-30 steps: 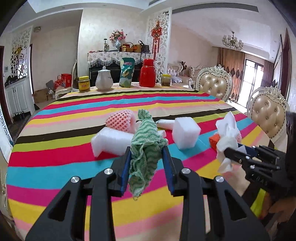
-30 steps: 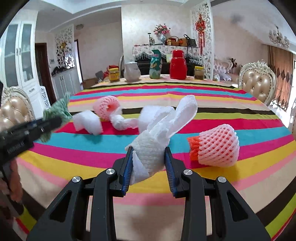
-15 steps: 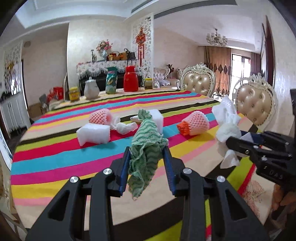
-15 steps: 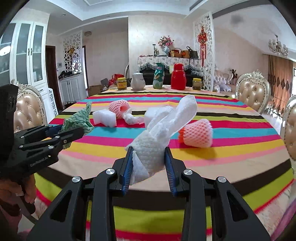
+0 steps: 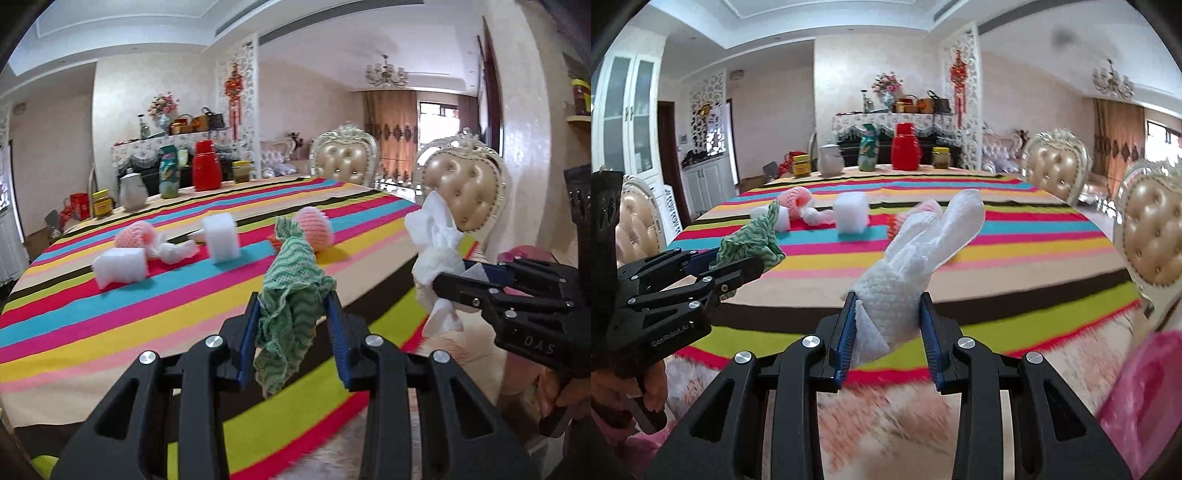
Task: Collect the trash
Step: 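Carry the green cloth and tissue bundle with both tools to the pink bin, then open both tools over the pink bin, releasing the cloth and tissue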
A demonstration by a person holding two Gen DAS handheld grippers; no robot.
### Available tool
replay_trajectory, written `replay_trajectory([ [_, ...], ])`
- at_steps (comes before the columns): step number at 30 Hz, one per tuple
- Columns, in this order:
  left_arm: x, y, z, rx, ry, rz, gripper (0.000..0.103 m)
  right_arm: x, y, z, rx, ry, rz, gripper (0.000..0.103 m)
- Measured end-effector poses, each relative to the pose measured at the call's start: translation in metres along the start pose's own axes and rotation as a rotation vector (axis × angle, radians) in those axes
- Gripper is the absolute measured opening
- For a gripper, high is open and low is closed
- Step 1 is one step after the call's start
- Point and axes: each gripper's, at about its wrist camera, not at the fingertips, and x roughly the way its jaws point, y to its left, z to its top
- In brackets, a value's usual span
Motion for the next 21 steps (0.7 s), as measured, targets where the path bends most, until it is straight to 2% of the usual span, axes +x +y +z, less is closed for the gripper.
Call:
replay_trajectory([
  [10, 0.004, -0.027, -0.002, 0.018, 0.022, -0.072, 0.035, -0.023, -0.024, -0.019, 0.032, 0.002, -0.051, 0.033],
  [17, 0.009, -0.042, -0.003, 0.038, 0.039, -0.123, 0.035, -0.044, -0.052, -0.030, 0.060, -0.009, -0.119, 0.033],
  [21, 0.016, -0.059, -0.002, 0.054, 0.058, -0.184, 0.035, -0.058, -0.071, -0.035, 0.081, -0.010, -0.177, 0.033],
])
